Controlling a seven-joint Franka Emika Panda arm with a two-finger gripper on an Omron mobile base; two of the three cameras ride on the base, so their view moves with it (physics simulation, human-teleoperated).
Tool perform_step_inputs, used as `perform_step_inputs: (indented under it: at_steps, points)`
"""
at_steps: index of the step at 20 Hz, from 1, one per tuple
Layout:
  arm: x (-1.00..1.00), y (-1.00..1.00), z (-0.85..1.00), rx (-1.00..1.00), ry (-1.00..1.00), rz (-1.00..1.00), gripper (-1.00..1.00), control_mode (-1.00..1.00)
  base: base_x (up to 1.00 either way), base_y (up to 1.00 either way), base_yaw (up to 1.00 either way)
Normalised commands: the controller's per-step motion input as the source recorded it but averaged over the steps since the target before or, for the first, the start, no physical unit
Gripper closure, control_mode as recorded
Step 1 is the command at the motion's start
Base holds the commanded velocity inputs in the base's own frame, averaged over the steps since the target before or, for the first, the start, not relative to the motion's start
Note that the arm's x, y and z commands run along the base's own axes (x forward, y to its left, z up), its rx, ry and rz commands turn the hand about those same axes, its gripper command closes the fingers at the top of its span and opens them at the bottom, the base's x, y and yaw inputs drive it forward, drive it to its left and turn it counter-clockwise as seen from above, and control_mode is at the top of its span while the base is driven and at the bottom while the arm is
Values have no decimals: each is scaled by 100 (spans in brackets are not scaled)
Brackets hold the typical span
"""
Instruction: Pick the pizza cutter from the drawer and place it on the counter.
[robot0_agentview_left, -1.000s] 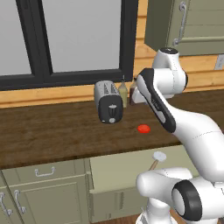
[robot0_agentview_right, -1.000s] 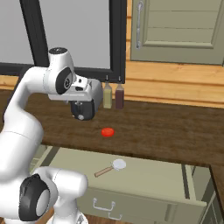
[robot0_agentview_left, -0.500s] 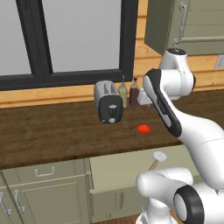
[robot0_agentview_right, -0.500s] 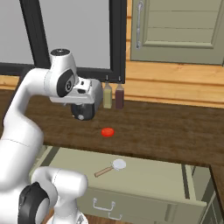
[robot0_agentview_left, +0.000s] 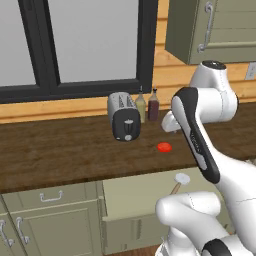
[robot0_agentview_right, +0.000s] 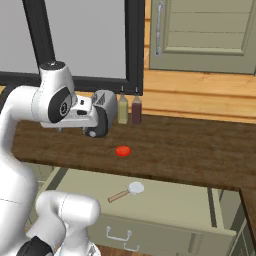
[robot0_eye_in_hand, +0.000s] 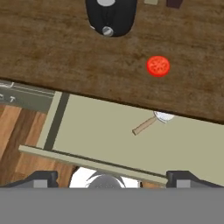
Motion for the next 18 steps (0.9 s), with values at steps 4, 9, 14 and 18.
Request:
perform_step_inputs:
  at_steps: [4,9,14,18]
  points:
    - [-12,8,0,0,-1,1,-100,-100,0,0,0]
    - [0,0,0,0,0,0,-100,-100,0,0,0]
    - [-12,0,0,0,0,0,-100,-100,0,0,0]
    - [0,0,0,0,0,0,-100,100,-79,92,-2]
